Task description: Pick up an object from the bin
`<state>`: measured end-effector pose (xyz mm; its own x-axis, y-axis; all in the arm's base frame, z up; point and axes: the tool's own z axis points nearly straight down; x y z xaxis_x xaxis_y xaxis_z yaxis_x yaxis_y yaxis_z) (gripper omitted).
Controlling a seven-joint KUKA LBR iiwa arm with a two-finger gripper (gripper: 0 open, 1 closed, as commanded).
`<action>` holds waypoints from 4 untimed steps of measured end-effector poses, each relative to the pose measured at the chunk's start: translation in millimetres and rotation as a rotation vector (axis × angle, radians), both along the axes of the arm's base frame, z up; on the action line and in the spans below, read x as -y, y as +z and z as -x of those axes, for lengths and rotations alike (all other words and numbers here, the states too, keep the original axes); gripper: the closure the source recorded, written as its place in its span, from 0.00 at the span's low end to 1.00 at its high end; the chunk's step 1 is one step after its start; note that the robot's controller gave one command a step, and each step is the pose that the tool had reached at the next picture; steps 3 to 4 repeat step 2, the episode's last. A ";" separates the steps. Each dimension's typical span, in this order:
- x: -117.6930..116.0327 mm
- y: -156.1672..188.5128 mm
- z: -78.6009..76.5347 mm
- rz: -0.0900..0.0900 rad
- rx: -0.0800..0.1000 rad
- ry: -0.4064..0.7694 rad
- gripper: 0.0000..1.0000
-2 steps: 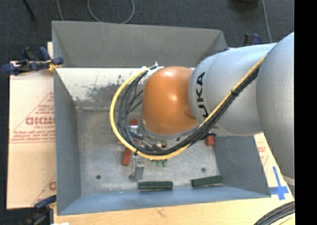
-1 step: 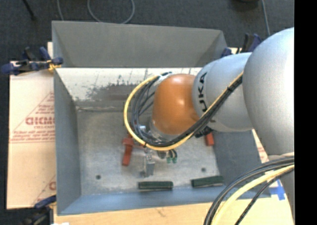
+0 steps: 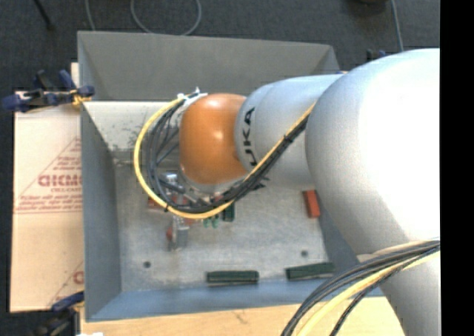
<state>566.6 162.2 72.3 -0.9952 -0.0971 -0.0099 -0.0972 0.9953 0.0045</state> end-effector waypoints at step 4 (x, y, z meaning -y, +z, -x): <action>26.6 157.6 19.7 0.005 0.001 0.010 1.00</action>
Offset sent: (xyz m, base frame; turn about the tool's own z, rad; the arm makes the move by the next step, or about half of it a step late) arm 0.0000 0.0000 0.0000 0.0000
